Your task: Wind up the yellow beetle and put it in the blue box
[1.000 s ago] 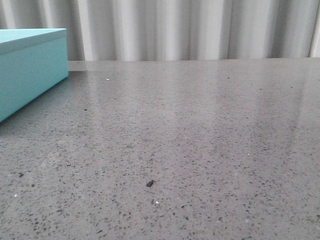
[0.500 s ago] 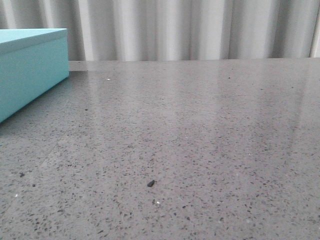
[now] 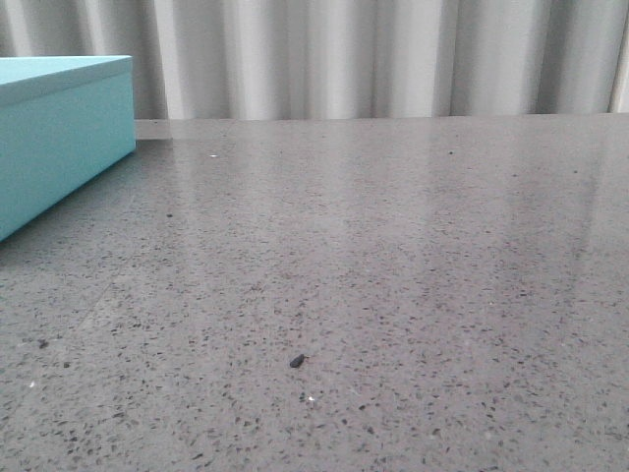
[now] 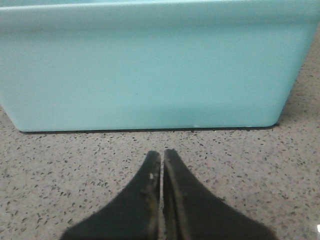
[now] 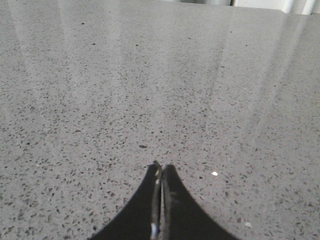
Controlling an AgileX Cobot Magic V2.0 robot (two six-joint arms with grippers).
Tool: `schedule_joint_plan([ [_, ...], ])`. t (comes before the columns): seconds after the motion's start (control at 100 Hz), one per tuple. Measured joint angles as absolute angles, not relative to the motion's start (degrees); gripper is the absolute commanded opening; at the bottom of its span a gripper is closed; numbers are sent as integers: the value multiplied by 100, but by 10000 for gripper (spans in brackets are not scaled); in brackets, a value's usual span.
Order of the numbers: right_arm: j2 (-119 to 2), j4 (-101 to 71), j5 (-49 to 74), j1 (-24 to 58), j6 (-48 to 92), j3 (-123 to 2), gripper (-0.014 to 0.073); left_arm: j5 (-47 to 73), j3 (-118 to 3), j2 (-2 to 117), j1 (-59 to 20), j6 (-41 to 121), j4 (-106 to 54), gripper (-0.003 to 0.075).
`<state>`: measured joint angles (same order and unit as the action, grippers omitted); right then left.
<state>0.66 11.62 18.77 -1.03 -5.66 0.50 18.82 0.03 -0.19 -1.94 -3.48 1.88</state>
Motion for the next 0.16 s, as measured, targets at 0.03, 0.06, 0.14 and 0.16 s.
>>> schedule_joint_plan([
  [0.03,66,1162,1877,-103,-566,50,-61,1882,0,-19,-194,-348,188,-21],
  [0.06,66,1162,1877,-103,-566,50,-61,1882,0,-19,-194,-348,188,-21],
  [0.14,66,1162,1877,-103,-566,50,-61,1882,0,-19,-194,-348,188,-21],
  [0.16,66,1162,1877,-103,-566,50,-61,1882,0,-19,-194,-348,188,-21],
])
